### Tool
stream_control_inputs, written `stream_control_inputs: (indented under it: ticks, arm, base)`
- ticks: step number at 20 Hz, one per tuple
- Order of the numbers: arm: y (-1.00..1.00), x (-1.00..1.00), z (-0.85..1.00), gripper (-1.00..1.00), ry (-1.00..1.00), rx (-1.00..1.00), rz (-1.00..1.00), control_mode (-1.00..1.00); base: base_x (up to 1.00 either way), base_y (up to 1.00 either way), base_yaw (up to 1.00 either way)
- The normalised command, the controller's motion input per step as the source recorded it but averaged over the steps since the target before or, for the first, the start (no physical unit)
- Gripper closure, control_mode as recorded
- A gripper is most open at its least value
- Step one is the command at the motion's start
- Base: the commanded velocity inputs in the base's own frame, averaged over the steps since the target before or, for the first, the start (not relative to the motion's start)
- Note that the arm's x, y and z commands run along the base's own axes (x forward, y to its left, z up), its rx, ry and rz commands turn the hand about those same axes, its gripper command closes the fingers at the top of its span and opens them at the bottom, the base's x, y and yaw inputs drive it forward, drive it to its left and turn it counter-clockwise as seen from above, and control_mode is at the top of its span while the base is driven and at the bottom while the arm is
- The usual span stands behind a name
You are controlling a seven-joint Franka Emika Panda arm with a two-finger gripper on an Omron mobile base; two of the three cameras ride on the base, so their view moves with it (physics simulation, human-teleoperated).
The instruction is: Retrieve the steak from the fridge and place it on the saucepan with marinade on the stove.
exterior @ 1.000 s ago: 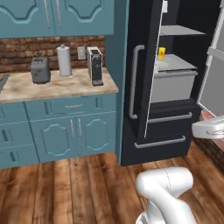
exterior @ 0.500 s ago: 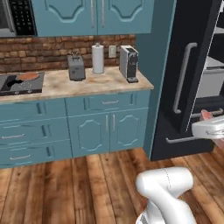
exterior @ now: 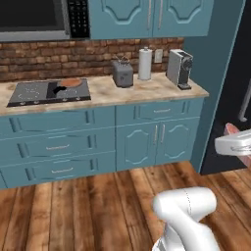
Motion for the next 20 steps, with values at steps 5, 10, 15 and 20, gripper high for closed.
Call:
stream_control_inputs:
  ticks: [5, 10, 15, 20]
  arm:
    - [0.0, 0.0, 0.0, 1.0, 0.0, 0.0, 0.0, 1.0]
    - [0.0, 0.0, 0.0, 1.0, 0.0, 0.0, 0.0, 1.0]
    - [0.0, 0.0, 0.0, 1.0, 0.0, 0.0, 0.0, 1.0]
    - [0.0, 0.0, 0.0, 1.0, 0.0, 0.0, 0.0, 1.0]
  base:
    - [0.19, 1.0, 0.0]
    - [0.38, 0.94, 0.0]
    - [0.56, 0.92, 0.0]
    - [0.72, 0.65, 0.0]
